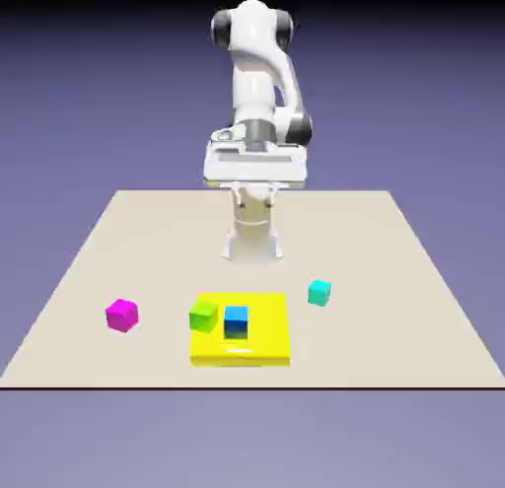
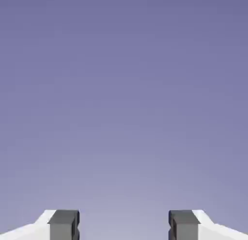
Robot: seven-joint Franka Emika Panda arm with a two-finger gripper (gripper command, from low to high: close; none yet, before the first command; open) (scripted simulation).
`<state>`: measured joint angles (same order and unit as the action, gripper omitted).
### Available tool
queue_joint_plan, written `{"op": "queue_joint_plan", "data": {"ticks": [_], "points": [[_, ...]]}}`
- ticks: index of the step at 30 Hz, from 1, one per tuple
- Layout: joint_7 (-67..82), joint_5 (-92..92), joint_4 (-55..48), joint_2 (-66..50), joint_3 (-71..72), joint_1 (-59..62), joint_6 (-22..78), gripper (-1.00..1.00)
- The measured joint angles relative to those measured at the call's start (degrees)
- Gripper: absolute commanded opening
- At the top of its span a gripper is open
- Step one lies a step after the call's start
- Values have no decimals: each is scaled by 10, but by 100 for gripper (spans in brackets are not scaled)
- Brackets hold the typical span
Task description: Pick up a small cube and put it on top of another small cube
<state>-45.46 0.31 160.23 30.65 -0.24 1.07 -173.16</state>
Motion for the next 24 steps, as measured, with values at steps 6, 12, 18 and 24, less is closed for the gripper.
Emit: {"op": "queue_joint_plan", "data": {"ticks": [6, 12, 18, 24], "points": [[-150, 16, -38, -100, -12, 88, 42, 0], [-299, 31, -77, -200, -24, 175, 84, 0], [-449, 47, -115, -299, -36, 270, 126, 0], [-598, 62, -153, -399, -48, 350, 168, 0]]}}
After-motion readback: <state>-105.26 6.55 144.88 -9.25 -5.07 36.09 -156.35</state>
